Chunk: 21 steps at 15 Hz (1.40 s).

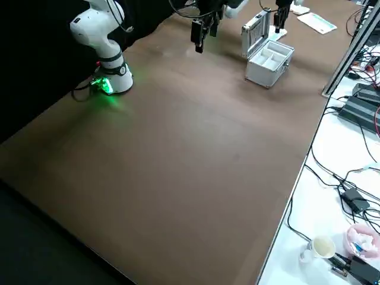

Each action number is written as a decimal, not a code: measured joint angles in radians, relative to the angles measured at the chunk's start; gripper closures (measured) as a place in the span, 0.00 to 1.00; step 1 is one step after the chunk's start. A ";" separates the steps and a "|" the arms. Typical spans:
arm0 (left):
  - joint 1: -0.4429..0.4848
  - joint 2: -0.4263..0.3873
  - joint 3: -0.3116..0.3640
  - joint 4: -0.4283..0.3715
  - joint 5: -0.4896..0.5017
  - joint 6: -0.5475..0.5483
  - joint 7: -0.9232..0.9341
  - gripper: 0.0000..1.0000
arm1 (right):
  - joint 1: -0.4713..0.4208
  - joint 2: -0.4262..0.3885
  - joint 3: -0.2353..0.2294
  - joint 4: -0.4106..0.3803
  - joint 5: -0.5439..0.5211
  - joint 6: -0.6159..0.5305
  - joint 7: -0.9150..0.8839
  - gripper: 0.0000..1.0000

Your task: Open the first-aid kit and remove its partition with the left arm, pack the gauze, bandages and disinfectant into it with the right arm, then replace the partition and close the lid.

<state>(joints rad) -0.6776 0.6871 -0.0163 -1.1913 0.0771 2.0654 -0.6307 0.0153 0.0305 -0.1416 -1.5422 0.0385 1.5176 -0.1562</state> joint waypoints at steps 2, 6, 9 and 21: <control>0.001 -0.026 0.001 0.000 0.000 -0.014 -0.001 0.23 | 0.000 0.000 0.000 0.000 0.000 0.000 0.000 0.01; 0.001 -0.083 0.001 0.002 0.000 -0.136 -0.001 0.00 | 0.000 0.000 0.000 0.000 0.000 0.000 0.000 0.01; 0.001 -0.153 -0.003 0.003 -0.006 -0.276 -0.001 0.00 | 0.002 0.000 0.001 0.000 0.000 0.000 0.000 0.01; -0.021 -0.234 -0.069 -0.046 -0.164 -0.530 -0.046 0.97 | 0.004 0.000 0.001 0.000 0.000 0.000 -0.001 0.01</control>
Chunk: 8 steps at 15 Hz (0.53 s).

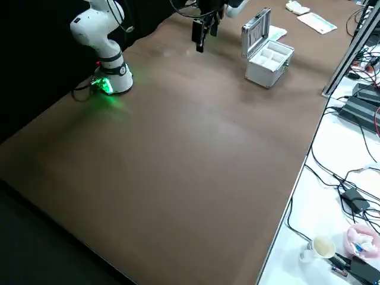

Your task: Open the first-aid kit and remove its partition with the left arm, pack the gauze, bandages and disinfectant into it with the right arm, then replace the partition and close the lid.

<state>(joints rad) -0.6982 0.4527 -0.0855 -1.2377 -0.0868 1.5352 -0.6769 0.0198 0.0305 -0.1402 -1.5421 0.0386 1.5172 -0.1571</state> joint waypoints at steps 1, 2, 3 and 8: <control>-0.002 0.012 0.000 -0.008 0.000 0.022 -0.003 0.99 | 0.000 0.000 0.000 0.000 0.000 0.000 0.000 0.01; -0.005 0.029 0.000 -0.012 0.000 0.052 -0.012 0.99 | 0.000 0.000 0.000 0.000 0.000 0.000 0.000 0.01; -0.008 0.048 0.000 -0.014 0.000 0.080 -0.017 0.99 | 0.000 0.000 0.000 0.000 0.000 0.000 0.000 0.01; -0.019 0.123 0.000 -0.016 0.003 0.199 -0.024 0.99 | 0.000 0.000 0.001 0.000 0.000 0.000 0.000 0.01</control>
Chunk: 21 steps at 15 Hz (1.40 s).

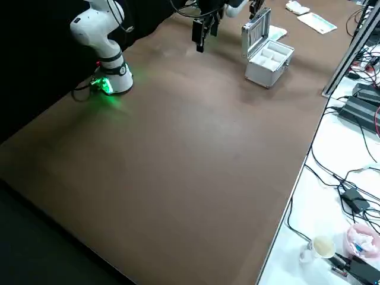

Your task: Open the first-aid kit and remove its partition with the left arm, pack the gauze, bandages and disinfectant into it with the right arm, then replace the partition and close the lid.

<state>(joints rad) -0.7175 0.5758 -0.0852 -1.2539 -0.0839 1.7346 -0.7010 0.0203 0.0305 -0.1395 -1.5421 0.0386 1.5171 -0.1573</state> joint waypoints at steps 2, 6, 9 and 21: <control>0.001 0.015 0.003 0.000 0.015 0.057 0.000 0.99 | 0.000 0.000 0.000 0.000 0.000 0.000 0.000 0.01; 0.006 0.024 0.035 0.000 0.052 0.189 0.000 0.99 | 0.001 0.000 0.001 0.000 0.000 0.000 0.000 0.01; 0.009 0.046 0.086 0.000 0.067 0.334 0.000 0.99 | 0.001 0.000 0.004 0.000 0.000 -0.001 0.000 0.01; 0.086 -0.087 0.115 0.031 0.078 0.104 0.147 0.62 | 0.002 0.000 0.005 0.000 0.000 0.000 0.000 0.01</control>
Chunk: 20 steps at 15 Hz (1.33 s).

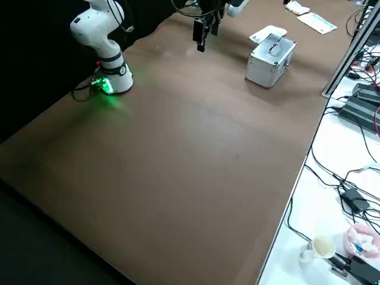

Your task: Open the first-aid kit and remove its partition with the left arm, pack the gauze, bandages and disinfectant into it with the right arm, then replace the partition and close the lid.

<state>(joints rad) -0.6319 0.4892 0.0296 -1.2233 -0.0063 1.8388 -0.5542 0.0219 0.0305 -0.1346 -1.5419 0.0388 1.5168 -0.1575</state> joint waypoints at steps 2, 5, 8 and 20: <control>0.052 -0.040 0.000 0.000 0.000 -0.072 0.094 0.44 | 0.000 0.000 0.000 0.000 0.000 0.001 0.000 0.01; 0.156 -0.096 0.000 0.001 0.000 -0.174 0.264 0.17 | 0.000 0.000 0.000 0.001 0.000 0.002 0.000 0.01; 0.271 -0.153 0.000 0.001 0.000 -0.278 0.392 0.00 | 0.000 0.000 0.000 0.002 0.000 0.003 0.000 0.01; 0.668 -0.422 -0.125 -0.235 -0.041 -0.270 0.592 0.00 | 0.007 0.000 0.003 0.003 0.000 0.012 0.000 0.01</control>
<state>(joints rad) 0.0356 0.0669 -0.0953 -1.4583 -0.0477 1.5686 0.0382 0.0290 0.0305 -0.1316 -1.5385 0.0391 1.5291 -0.1575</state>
